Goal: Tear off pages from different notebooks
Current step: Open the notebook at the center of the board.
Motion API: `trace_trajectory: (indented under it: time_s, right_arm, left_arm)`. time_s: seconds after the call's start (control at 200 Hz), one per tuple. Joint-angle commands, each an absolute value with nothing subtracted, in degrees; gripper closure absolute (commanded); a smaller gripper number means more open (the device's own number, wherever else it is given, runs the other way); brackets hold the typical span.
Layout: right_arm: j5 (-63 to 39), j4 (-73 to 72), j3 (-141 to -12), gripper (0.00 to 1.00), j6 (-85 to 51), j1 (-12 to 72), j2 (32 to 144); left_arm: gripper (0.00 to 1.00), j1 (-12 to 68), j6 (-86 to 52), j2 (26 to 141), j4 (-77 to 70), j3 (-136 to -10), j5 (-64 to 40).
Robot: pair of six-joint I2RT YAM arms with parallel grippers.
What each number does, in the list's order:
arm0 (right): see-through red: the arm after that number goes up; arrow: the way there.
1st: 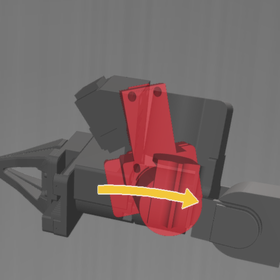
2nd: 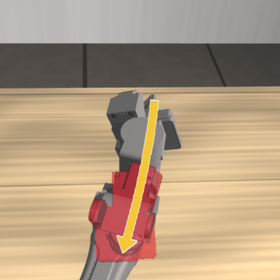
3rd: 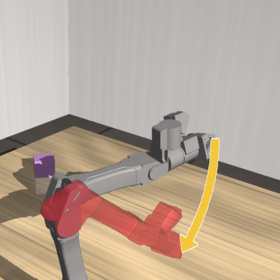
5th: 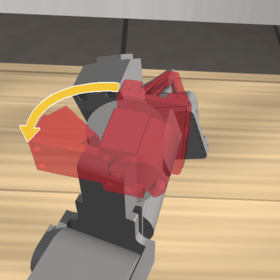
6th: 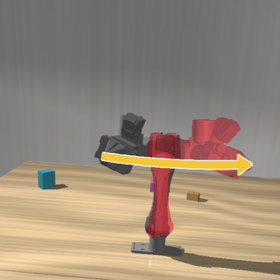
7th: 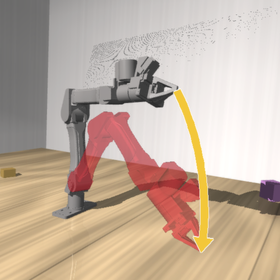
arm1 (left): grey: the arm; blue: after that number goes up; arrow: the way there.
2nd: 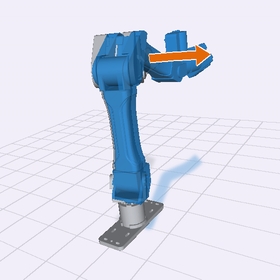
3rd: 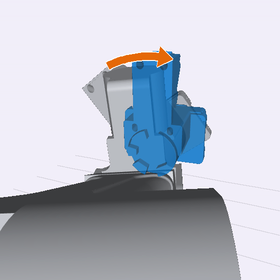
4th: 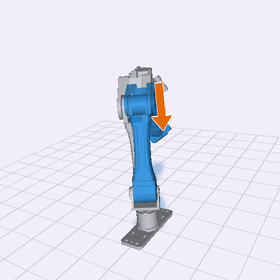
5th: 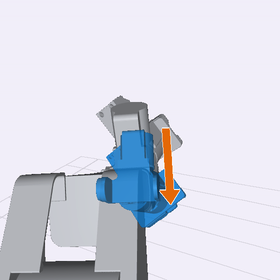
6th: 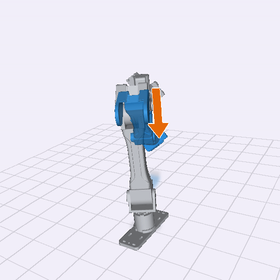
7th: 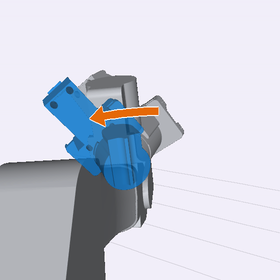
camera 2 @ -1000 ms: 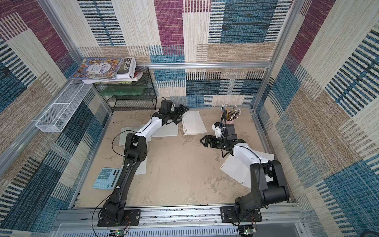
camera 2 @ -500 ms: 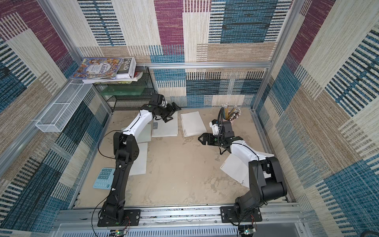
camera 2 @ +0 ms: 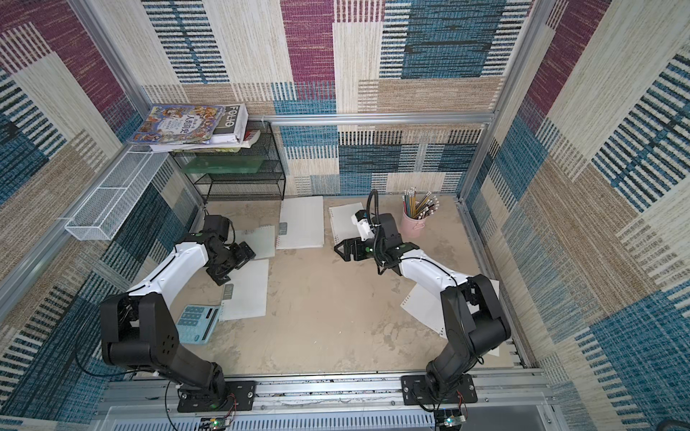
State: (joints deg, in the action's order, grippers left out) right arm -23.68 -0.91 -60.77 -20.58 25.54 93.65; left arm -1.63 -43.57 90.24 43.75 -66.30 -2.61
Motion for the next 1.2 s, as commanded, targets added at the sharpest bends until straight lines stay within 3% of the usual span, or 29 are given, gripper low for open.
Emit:
trace_trajectory:
  time_s: [0.0,0.18,0.381,0.701,0.971,1.197]
  right_arm:
    - [-22.4,-0.1,-61.8,0.04,-19.6,27.8,96.0]
    - [-22.6,1.2,-63.4,0.04,-19.0,32.6,98.8]
    - [-23.4,0.3,-61.7,0.02,-19.3,34.3,99.2]
    - [-23.5,0.0,-60.6,0.02,-19.5,34.4,98.1]
    - [-26.7,-2.4,-59.3,0.00,-20.9,34.5,98.8]
    - [-31.0,-5.1,-58.1,0.08,-24.7,35.0,101.9]
  left_arm:
    - [0.01,-2.8,-45.4,90.2,44.5,-62.0,-1.6]
    - [0.01,-3.3,-46.2,89.7,42.8,-57.9,-0.6]
    - [0.02,-6.2,-42.8,92.9,42.2,-61.8,3.2]
    - [0.17,-8.6,-39.0,104.8,35.9,-65.6,-10.2]
    - [0.23,-2.2,-40.5,100.4,35.0,-58.4,-15.8]
    - [0.26,8.2,-44.1,97.5,33.7,-55.2,-16.5]
